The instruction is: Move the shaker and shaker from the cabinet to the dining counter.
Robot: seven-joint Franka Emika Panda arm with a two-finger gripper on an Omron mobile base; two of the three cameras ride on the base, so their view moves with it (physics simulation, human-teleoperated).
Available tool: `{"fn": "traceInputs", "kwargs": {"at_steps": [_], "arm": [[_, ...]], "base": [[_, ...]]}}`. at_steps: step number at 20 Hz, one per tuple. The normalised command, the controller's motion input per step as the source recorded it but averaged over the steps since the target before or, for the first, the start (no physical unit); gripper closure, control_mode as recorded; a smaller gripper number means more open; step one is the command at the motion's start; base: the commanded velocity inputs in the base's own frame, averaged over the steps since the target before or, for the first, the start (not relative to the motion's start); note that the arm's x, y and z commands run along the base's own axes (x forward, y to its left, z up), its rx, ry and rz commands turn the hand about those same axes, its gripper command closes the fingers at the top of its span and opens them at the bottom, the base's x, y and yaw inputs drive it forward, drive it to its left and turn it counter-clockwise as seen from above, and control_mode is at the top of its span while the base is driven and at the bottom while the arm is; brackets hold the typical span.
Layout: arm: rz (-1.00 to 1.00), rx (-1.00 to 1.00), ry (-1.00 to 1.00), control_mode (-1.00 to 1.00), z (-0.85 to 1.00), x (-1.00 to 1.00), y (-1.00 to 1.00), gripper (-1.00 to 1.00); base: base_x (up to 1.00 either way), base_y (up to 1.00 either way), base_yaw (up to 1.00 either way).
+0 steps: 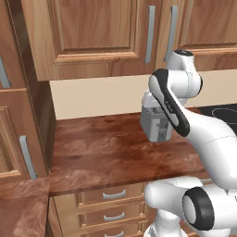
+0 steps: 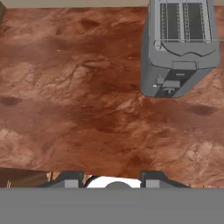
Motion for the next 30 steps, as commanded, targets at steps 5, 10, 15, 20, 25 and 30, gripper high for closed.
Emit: {"fn": "traceInputs", "kwargs": {"at_steps": [5,10,15,20,25,30], "arm": [[0.00,0.00,-0.10,-1.00,0.00,-0.21,-0.01,-1.00],[0.00,0.00,-0.43,-1.00,0.08,-0.43,-0.01,-1.00],[0.00,0.00,-0.40,-1.00,0.34,-0.22,0.04,-1.00],[-0.02,0.00,-0.15,-1.00,0.45,-0.04,0.15,-1.00],[-0.02,0.00,0.00,-1.00,0.53,0.00,0.19,-1.00],[0.00,0.00,0.00,-1.00,0.56,0.01,0.11,-1.00]], "base": [[0.00,0.00,0.00],[0.00,0.00,0.00],[0.00,0.00,0.00],[0.00,0.00,0.00],[0.00,0.00,0.00],[0.00,0.00,0.00]]}}
